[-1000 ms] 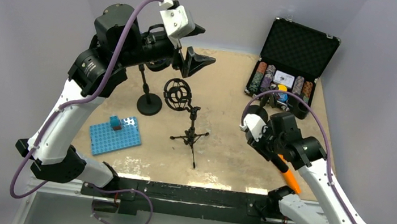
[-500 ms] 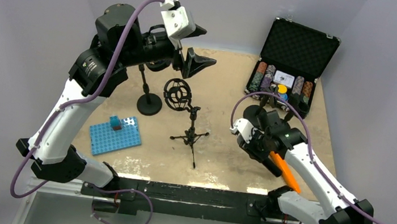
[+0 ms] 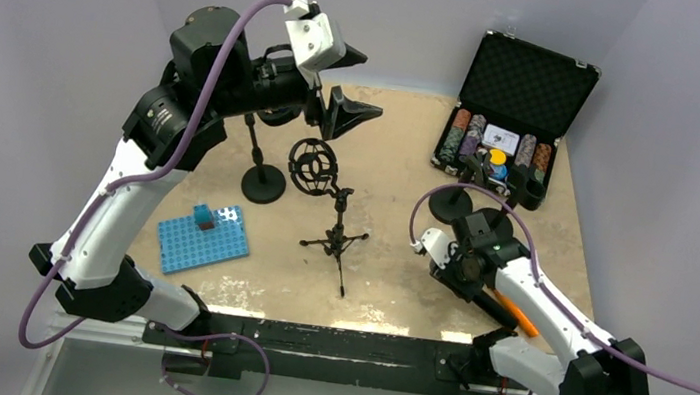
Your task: Remove the microphone from the stand
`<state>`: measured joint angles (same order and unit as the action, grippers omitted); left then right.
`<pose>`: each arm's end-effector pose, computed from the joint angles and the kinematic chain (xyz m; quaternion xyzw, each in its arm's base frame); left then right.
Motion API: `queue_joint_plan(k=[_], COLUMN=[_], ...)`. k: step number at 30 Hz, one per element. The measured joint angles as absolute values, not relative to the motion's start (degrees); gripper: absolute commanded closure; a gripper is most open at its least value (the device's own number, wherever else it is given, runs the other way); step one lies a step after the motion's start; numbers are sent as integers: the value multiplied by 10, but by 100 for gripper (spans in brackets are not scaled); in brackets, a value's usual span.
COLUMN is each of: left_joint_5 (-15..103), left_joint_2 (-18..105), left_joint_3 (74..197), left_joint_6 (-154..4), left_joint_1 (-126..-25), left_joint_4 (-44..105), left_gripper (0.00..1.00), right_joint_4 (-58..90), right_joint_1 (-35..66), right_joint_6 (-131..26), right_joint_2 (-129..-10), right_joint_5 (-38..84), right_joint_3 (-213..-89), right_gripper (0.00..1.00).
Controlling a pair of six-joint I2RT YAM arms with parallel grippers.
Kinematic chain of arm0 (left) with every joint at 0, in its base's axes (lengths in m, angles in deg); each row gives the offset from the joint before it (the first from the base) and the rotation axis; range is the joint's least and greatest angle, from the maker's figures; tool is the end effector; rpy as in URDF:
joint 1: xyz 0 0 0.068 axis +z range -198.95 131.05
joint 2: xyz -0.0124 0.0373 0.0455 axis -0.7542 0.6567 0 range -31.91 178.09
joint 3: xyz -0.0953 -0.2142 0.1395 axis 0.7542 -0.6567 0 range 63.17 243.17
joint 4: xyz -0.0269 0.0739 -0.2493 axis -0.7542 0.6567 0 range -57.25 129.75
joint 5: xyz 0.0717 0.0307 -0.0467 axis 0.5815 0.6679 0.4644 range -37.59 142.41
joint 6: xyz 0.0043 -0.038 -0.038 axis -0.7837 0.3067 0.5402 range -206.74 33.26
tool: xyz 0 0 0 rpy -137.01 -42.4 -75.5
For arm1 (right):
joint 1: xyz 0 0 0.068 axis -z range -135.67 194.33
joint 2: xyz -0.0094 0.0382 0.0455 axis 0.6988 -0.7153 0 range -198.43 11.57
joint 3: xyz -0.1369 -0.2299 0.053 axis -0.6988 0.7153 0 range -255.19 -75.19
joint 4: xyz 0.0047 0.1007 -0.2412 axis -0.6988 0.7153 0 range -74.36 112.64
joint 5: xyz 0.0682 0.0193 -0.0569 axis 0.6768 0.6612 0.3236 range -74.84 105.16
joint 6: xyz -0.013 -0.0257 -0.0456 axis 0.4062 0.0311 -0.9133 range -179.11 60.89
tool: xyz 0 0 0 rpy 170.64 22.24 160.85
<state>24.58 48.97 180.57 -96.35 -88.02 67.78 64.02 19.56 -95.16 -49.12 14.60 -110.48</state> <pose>0.1794 -0.1671 0.5709 0.4361 0.5462 -0.3391 0.6297 0.1530 0.0702 0.1876 -0.5006 0.8541 -0.0187 0.1399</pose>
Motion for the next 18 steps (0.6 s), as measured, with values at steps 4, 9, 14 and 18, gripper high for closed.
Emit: queue_joint_plan(k=[4, 9, 14, 18], left_joint_5=[243, 241, 241, 238], left_joint_2=[490, 490, 490, 490], left_joint_3=[1805, 1800, 1795, 1795], left_joint_6=[-963, -963, -963, -963], left_joint_1=[-880, -880, -880, -880], left_joint_4=[678, 678, 681, 681], left_gripper=[18, 18, 18, 18], right_joint_4=[640, 639, 640, 643], right_joint_1=[203, 203, 204, 204], right_joint_6=[-944, -940, -934, -928], right_joint_2=[-506, -505, -495, -481], right_joint_5=[137, 122, 112, 101], right_joint_3=[-1105, -1099, -1096, -1096], right_gripper=[86, 67, 47, 36])
